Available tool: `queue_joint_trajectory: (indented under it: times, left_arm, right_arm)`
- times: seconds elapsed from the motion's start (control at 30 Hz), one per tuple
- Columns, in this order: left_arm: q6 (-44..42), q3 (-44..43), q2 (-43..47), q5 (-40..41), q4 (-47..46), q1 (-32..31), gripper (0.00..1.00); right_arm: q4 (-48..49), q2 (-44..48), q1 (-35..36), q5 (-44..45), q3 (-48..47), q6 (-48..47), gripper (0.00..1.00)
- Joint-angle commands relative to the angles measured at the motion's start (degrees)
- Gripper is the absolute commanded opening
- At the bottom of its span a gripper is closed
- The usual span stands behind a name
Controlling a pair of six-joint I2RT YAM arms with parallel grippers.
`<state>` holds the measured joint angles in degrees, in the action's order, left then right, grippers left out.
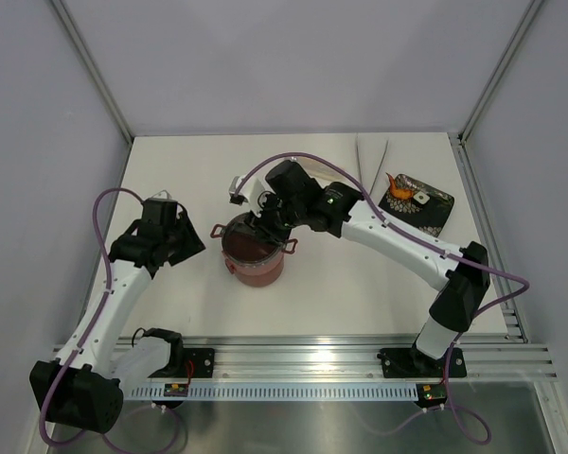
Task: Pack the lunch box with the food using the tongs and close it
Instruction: Adjust the box lid on the packing box.
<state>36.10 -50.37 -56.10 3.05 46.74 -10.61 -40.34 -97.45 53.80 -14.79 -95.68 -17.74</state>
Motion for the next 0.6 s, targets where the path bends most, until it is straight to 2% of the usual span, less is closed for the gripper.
queue_joint_trajectory:
  times: [0.0, 0.1, 0.2, 0.37, 0.57]
  left_arm:
    - [-1.03, -3.07, 0.02, 1.08, -0.69, 0.15, 0.47]
    - [-1.29, -3.77, 0.11, 2.31, 0.19, 0.24, 0.47]
    - [-1.64, -4.65, 0.02, 3.19, 0.81, 0.24, 0.48]
    - [-1.91, -5.18, -0.07, 3.63, 1.25, 0.24, 0.48]
    - [-1.73, -5.18, -0.33, 3.81, 1.42, 0.33, 0.48]
  right_arm:
    - [0.69, 1.12, -1.59, -3.58, -1.36, -7.74, 0.18]
    - [-0.09, 1.65, -3.00, -9.71, -0.04, -14.32, 0.17]
    - [0.35, 1.74, -4.13, -11.92, 1.11, -18.29, 0.18]
    - [-3.16, 0.33, -7.04, -20.79, 0.67, -27.68, 0.22]
    - [-9.66, -3.88, -8.45, -23.97, -3.44, -33.76, 0.24]
